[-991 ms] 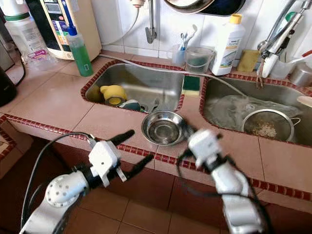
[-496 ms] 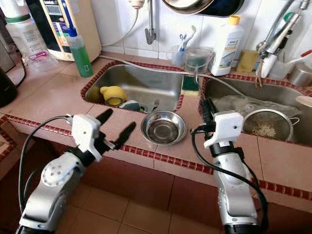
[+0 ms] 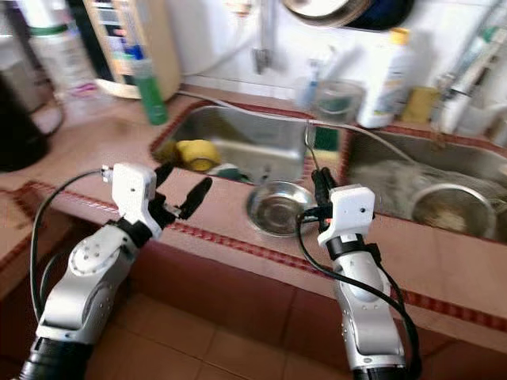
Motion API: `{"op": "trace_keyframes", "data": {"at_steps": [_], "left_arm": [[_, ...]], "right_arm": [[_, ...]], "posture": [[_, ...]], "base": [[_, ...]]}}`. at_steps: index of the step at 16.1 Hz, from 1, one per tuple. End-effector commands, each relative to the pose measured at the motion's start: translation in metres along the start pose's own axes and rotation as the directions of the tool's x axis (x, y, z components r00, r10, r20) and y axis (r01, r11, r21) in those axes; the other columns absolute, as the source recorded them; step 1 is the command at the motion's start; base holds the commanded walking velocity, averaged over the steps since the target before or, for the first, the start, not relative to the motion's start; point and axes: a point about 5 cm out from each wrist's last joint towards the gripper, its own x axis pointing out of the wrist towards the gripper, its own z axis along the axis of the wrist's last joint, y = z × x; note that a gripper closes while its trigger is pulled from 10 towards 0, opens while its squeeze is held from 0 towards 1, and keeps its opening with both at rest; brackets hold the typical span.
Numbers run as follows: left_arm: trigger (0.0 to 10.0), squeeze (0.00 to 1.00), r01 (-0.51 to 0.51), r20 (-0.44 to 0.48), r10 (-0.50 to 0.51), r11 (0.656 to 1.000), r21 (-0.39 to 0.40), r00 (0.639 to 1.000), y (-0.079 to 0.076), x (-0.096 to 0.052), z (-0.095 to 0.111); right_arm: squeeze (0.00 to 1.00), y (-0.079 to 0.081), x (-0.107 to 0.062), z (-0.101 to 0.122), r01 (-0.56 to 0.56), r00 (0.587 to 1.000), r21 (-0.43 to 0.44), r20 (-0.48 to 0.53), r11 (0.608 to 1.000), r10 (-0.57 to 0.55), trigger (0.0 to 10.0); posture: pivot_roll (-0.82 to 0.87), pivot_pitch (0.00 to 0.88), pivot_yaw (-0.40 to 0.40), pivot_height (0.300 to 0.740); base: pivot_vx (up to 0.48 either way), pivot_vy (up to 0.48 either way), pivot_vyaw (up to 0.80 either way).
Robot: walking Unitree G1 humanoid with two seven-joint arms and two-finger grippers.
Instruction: Kitchen organization
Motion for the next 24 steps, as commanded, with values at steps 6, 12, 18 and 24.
{"op": "trace_keyframes", "data": {"at_steps": [6, 12, 18, 24], "left_arm": [[10.0, 0.00, -0.057, -0.010, 0.058, 0.998, 0.025, 0.998, 0.015, 0.001, -0.001], [10.0, 0.00, -0.062, -0.007, 0.062, 0.998, 0.031, 0.998, 0.016, 0.002, -0.001], [10.0, 0.00, -0.051, -0.001, 0.051, 0.997, 0.062, 0.999, 0.012, 0.004, -0.001], [10.0, 0.00, -0.048, 0.009, 0.047, 0.996, 0.075, 0.999, 0.014, 0.005, 0.000]], "right_arm": [[0.00, 0.008, 0.008, 0.005, -0.021, 1.000, -0.009, 0.019, 1.000, 0.021, 10.0], [0.00, 0.010, 0.011, 0.006, -0.028, 0.999, -0.009, 0.020, 1.000, 0.029, 10.0], [0.00, 0.010, 0.014, 0.005, -0.025, 1.000, -0.008, 0.005, 1.000, 0.025, 10.0], [0.00, 0.013, 0.015, 0.007, -0.032, 0.999, -0.004, 0.024, 0.999, 0.032, 10.0]], "posture": [[-0.15, 0.000, 0.015, 0.740], [-0.15, 0.000, 0.010, 0.740], [-0.16, 0.002, 0.007, 0.740], [-0.16, 0.002, 0.008, 0.740]], "base": [[0.000, 0.221, 0.00], [0.000, 0.146, 0.00], [0.000, 0.000, -0.64], [0.000, 0.000, -0.51]]}}
